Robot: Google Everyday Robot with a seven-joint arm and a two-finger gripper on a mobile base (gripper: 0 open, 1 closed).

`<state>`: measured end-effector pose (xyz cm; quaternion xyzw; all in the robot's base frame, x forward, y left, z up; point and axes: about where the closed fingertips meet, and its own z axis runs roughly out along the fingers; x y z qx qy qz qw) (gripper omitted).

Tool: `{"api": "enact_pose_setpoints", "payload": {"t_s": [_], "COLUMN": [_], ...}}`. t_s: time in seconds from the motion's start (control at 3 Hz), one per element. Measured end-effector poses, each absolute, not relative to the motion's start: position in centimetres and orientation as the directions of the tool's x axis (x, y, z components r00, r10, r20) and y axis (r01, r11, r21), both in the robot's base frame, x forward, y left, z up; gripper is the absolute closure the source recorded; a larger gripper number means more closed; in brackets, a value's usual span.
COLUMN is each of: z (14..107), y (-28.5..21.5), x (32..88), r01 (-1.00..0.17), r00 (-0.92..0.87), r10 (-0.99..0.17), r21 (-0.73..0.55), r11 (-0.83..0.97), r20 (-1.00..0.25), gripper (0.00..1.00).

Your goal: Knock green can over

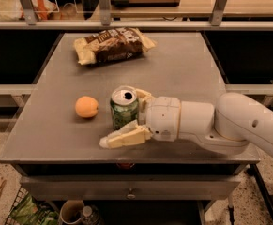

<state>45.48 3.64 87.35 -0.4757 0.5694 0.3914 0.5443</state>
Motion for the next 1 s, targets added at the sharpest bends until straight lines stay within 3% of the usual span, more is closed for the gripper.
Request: {"api": "enact_pose_setpoints", "payload": {"t_s": [0.67, 1.0], "z": [88.5, 90.8], "y": [3.3, 2.3], "x": [46.0, 46.9], "r01": [-0.966, -0.971], "r00": [0.049, 0.060], "r10": [-0.129, -0.230], "r21": [-0.080, -0.110], "r11": [0.246, 0.210], "r20": [-0.990, -0.971], "gripper": [0.62, 0.87]}}
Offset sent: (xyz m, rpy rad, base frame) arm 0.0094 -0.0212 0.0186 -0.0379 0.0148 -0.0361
